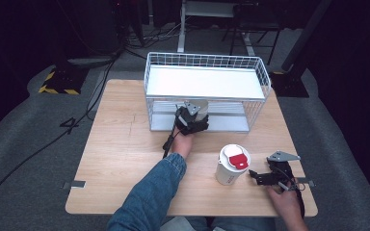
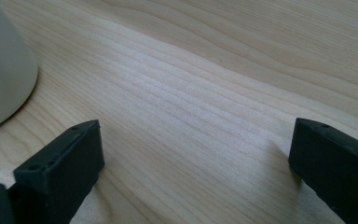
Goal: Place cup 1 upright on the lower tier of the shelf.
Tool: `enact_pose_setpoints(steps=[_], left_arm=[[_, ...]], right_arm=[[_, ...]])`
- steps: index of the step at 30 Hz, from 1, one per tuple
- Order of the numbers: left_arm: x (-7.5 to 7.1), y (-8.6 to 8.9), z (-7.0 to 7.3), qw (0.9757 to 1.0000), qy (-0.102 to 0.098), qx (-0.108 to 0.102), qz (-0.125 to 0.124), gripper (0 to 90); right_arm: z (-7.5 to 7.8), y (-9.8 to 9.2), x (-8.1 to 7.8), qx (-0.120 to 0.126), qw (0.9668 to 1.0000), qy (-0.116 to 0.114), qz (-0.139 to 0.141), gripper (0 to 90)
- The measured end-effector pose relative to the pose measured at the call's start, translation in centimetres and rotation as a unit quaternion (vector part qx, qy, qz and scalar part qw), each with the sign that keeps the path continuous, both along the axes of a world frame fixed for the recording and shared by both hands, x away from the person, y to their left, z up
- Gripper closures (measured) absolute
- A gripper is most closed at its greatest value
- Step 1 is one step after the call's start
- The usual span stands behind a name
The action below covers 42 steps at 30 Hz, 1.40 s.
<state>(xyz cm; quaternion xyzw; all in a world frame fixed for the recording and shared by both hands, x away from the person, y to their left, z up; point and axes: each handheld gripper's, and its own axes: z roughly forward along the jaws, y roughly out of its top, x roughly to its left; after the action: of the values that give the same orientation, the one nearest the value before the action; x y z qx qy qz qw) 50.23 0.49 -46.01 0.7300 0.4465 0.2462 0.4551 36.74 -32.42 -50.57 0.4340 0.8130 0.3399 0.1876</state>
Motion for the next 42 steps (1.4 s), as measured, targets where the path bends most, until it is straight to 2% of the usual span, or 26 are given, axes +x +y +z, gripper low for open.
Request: enact_pose_setpoints(steps=[5, 9, 10, 14, 17, 19, 21, 30, 36, 39, 42], left_arm=[[0.6, -0.4, -0.2, 1.0, -0.004, 0.008, 0.002, 22.2], [1.3, -0.7, -0.6, 1.0, 0.0, 0.005, 0.006, 22.2], [1.5, -0.8, -0.7, 1.0, 0.001, 0.006, -0.004, 22.2], [2.1, -1.0, -1.2, 0.9999, 0.004, 0.012, 0.006, 22.2], [2.5, -0.9, -1.4, 0.9999, 0.011, 0.007, 0.007, 22.2], [2.8, -0.8, -1.6, 0.9997, 0.013, 0.004, 0.021, 22.2], [3.0, -0.8, -1.8, 0.9997, 0.017, 0.0, 0.02, 22.2], [3.3, -0.9, -2.3, 0.9992, 0.034, -0.012, 0.016, 22.1], [3.3, -0.9, -2.3, 0.9993, 0.034, -0.012, 0.012, 21.4], [3.4, -0.8, -2.3, 0.9991, 0.038, -0.016, 0.009, 16.9], [3.4, -0.6, -2.1, 0.9993, 0.033, -0.008, 0.018, 13.8]], right_arm=[[0.0, 0.0, 0.0, 0.0, 1.0, 0.0, 0.0, 3.1], [0.0, 0.0, 0.0, 0.0, 1.0, 0.0, 0.0, 3.2], [0.0, 0.0, 0.0, 0.0, 1.0, 0.0, 0.0, 3.2], [0.0, 0.0, 0.0, 0.0, 1.0, 0.0, 0.0, 3.2], [0.0, 0.0, 0.0, 0.0, 1.0, 0.0, 0.0, 3.2], [0.0, 0.0, 0.0, 0.0, 1.0, 0.0, 0.0, 3.2], [0.0, 0.0, 0.0, 0.0, 1.0, 0.0, 0.0, 3.2], [0.0, 0.0, 0.0, 0.0, 1.0, 0.0, 0.0, 3.2], [0.0, 0.0, 0.0, 0.0, 1.0, 0.0, 0.0, 3.2], [0.0, 0.0, 0.0, 0.0, 1.0, 0.0, 0.0, 3.2], [0.0, 0.0, 0.0, 0.0, 1.0, 0.0, 0.0, 3.2]])
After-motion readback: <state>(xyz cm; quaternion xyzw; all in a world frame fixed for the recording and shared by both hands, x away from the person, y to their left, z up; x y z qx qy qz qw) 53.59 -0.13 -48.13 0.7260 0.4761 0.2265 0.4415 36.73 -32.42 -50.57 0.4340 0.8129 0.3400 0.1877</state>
